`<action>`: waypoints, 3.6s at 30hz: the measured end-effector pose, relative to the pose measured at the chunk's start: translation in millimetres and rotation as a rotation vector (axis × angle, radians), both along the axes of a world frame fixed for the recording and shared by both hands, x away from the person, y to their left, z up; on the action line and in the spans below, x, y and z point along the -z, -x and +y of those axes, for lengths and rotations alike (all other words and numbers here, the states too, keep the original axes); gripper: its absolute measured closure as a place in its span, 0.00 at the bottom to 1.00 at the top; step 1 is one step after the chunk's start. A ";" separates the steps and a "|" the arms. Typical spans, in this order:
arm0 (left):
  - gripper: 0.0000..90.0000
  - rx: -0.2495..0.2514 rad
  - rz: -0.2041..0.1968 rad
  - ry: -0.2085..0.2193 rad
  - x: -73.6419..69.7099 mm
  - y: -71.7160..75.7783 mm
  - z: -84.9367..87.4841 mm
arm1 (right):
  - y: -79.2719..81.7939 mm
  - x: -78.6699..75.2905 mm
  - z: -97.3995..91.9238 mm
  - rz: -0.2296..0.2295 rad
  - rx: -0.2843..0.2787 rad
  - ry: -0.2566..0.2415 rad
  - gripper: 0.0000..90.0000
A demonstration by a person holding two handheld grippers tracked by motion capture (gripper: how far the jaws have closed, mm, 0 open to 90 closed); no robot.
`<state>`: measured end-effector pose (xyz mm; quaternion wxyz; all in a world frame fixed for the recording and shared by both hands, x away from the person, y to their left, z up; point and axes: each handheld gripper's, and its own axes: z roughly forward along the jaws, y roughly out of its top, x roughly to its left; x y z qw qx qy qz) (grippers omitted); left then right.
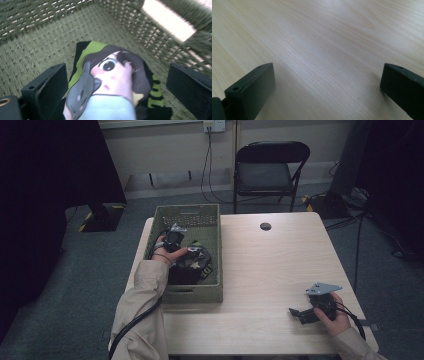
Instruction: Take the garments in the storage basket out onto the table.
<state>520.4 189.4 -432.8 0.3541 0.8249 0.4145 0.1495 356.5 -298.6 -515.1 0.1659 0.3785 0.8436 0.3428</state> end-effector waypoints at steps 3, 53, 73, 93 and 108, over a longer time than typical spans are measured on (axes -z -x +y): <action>0.04 -0.010 0.013 0.003 5.7 -1.3 4.8 | 0.0 0.0 0.0 0.000 0.000 0.000 0.00; 0.54 0.112 0.135 -0.149 38.3 -3.7 11.2 | 0.0 0.0 -0.1 -0.001 -0.001 0.001 0.00; 0.67 -0.004 0.076 -0.005 -7.0 2.5 16.8 | 0.0 0.0 -0.1 0.000 -0.001 0.001 0.00; 0.68 0.008 0.004 0.065 -55.5 21.6 19.0 | 0.0 0.0 -0.1 0.000 -0.001 0.001 0.00; 0.70 0.063 -0.021 0.161 -81.3 32.5 9.6 | 0.0 0.0 -0.1 0.000 -0.001 0.001 0.00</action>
